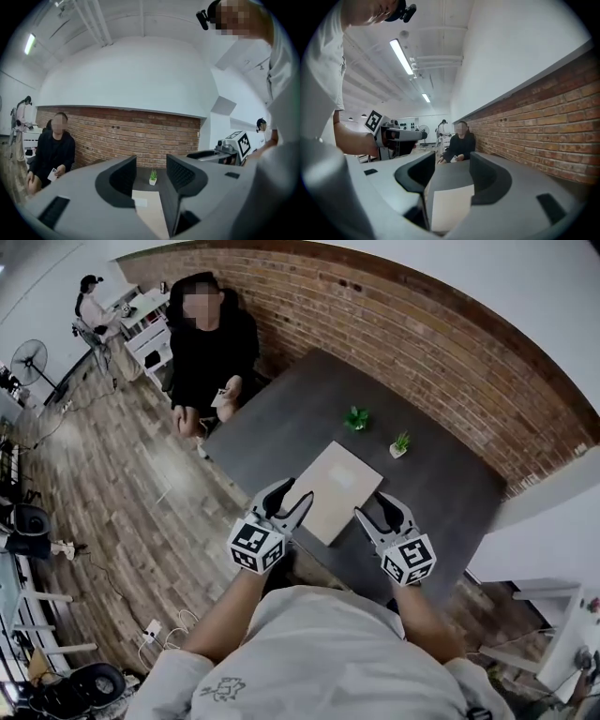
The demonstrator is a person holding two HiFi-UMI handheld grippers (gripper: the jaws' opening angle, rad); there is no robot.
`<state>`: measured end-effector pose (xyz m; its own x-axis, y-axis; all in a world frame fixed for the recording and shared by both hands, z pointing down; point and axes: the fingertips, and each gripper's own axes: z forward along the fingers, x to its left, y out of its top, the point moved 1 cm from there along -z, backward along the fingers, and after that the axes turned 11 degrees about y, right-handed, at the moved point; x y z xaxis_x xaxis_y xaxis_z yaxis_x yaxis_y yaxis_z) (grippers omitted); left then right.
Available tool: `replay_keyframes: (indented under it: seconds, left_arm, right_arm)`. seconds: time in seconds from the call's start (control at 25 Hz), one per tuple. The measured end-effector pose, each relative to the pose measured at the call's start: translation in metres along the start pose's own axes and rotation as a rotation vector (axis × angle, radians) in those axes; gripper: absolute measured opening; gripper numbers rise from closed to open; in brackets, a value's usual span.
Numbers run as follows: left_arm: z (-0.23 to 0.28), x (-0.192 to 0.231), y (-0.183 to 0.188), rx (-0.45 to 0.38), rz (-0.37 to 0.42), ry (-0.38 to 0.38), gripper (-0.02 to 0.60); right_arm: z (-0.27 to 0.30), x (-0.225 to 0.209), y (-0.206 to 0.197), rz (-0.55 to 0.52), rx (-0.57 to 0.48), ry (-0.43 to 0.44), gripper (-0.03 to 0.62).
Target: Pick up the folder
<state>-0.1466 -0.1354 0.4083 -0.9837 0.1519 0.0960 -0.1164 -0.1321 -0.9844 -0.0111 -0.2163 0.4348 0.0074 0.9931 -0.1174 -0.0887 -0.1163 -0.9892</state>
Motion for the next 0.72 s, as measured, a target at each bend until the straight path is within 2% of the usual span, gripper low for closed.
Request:
replay_keyframes:
  seconds: [0.28,0.72]
  left_arm:
    - [0.049,0.038,0.007,0.025,0.03,-0.172,0.215]
    - [0.085,0.089,0.011,0.064,0.059,-0.445,0.216]
  right_arm:
    - [0.036,-0.02,-0.001,0.028,-0.006,-0.173,0.236]
    - [0.08,-0.016,0.005,0.039,0.0,-0.435,0.241]
